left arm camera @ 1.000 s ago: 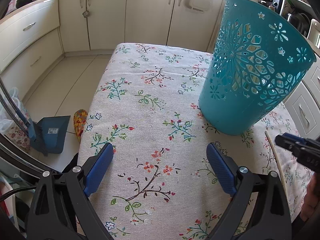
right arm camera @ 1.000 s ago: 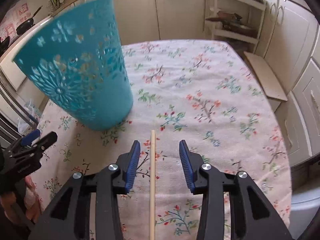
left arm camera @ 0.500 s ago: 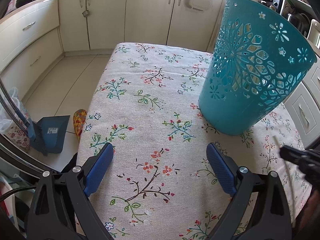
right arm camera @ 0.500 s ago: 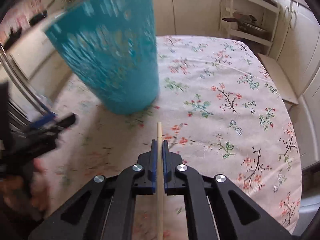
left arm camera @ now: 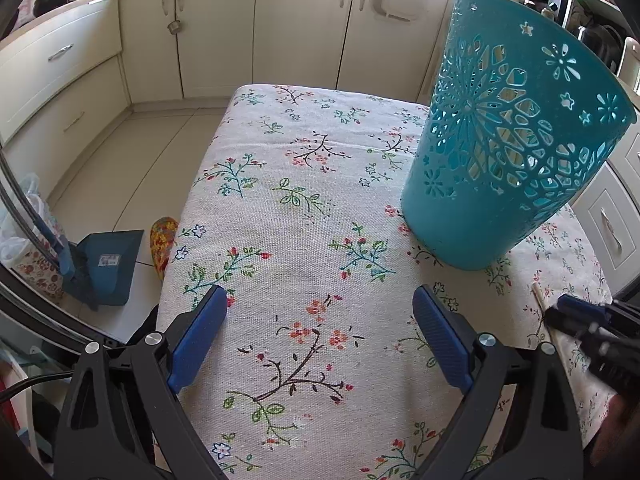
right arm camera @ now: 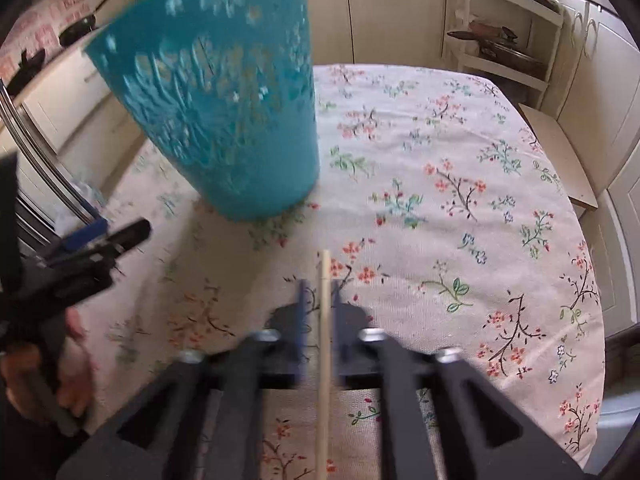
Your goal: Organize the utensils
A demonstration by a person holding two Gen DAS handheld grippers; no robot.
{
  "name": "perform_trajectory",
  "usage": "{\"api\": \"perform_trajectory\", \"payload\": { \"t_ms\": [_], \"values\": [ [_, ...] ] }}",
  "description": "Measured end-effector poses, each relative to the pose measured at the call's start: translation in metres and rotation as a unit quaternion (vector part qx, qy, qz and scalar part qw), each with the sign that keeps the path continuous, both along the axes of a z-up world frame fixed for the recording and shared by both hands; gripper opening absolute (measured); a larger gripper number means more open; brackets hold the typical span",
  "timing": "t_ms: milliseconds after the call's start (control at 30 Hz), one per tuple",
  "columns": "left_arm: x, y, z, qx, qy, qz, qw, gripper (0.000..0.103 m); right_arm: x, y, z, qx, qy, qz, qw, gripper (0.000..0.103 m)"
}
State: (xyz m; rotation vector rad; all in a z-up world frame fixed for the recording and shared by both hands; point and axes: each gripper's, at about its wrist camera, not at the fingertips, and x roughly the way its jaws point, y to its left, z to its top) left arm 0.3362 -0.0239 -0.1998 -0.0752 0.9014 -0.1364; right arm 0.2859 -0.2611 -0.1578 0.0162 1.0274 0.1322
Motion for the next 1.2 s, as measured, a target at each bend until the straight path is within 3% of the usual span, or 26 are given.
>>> {"api": "perform_trajectory", "payload": {
  "t_ms": [67,133,200,267,367,467,600,700,967,1200],
  "values": [
    [0.000,0.000,0.000,0.000,0.000,-0.001,1.0000,0.090,-0.002,0.006,-0.008,-0.028,0.002,0.013,1.000,0.051],
    [0.000,0.000,0.000,0.000,0.000,-0.002,1.0000,0.090,-0.009,0.011,-0.009,-0.033,-0.020,0.026,0.999,0.038],
    [0.000,0.000,0.000,0.000,0.000,-0.002,1.0000,0.090,-0.011,0.016,-0.007,-0.040,-0.015,0.034,0.999,0.006],
    [0.000,-0.001,-0.001,0.000,0.001,-0.003,1.0000,0.090,-0.013,0.017,-0.006,-0.038,-0.009,0.035,0.999,0.006],
    [0.000,-0.002,0.000,0.000,0.001,-0.002,1.0000,0.090,-0.016,0.009,0.000,0.023,0.014,0.032,0.999,0.006],
    [0.000,-0.002,0.000,0.001,0.002,-0.003,1.0000,0.090,-0.027,0.002,0.024,0.098,0.012,0.039,0.994,0.006],
    [0.000,-0.004,0.000,0.004,0.002,-0.004,1.0000,0.090,-0.030,-0.007,0.078,0.188,-0.033,0.049,0.980,0.006],
    [0.000,-0.003,0.000,0.003,0.002,-0.004,1.0000,0.090,-0.027,-0.007,0.120,0.226,-0.086,0.052,0.969,0.006],
    [-0.001,-0.002,0.000,0.000,0.001,-0.004,1.0000,0.090,0.008,0.002,0.198,0.253,-0.244,0.015,0.936,0.006],
    [0.000,0.001,0.002,-0.008,-0.001,-0.006,0.9999,0.090,0.050,0.007,0.212,0.242,-0.315,-0.052,0.916,0.006]
  ]
}}
